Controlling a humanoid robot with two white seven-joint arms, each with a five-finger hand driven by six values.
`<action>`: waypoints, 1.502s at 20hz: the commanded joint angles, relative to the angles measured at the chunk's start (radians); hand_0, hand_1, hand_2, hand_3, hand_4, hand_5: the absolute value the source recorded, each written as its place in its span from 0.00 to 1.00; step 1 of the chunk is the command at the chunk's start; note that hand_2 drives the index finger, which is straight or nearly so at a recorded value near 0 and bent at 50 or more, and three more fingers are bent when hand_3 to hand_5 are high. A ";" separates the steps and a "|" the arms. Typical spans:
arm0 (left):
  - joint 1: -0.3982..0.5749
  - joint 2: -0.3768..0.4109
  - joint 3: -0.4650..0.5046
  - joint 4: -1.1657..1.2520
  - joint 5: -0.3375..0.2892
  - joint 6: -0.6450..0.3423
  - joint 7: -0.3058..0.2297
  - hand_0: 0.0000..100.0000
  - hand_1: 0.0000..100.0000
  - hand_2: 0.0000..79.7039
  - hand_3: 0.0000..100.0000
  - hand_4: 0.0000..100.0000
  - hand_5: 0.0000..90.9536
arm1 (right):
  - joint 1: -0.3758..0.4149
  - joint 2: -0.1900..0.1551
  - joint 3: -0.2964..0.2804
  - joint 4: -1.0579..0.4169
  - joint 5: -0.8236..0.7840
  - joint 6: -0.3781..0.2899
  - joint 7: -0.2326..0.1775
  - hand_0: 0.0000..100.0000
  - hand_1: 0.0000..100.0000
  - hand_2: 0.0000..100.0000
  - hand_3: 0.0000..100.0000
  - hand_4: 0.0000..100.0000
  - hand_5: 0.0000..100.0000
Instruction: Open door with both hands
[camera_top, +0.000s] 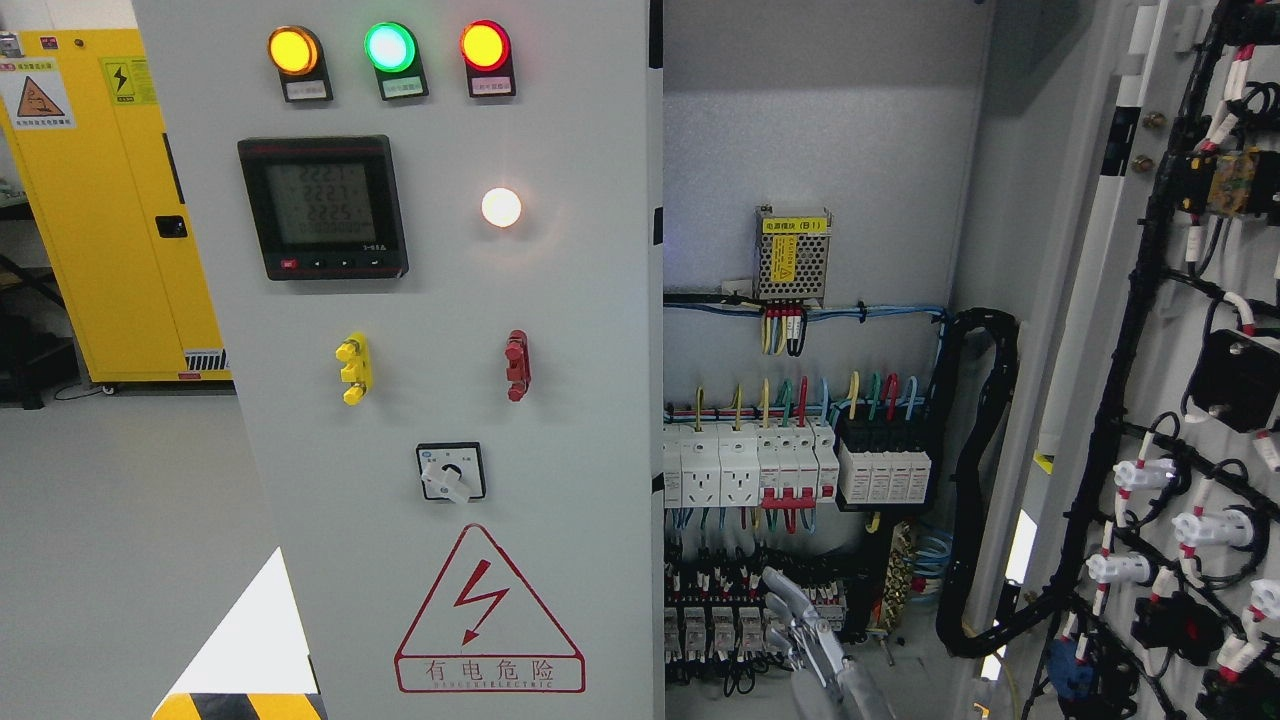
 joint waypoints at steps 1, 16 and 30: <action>-0.029 0.012 0.001 0.003 0.001 0.001 -0.002 0.00 0.00 0.00 0.00 0.00 0.00 | -0.224 0.067 -0.025 0.121 -0.015 0.082 -0.001 0.20 0.12 0.00 0.00 0.00 0.00; -0.028 0.011 0.001 0.003 0.001 0.001 -0.006 0.00 0.00 0.00 0.00 0.00 0.00 | -0.473 0.110 -0.071 0.373 -0.018 0.216 0.012 0.20 0.12 0.00 0.00 0.00 0.00; -0.028 0.011 0.003 0.003 0.001 0.001 -0.008 0.00 0.00 0.00 0.00 0.00 0.00 | -0.548 0.073 -0.080 0.423 -0.151 0.287 0.096 0.20 0.12 0.00 0.00 0.00 0.00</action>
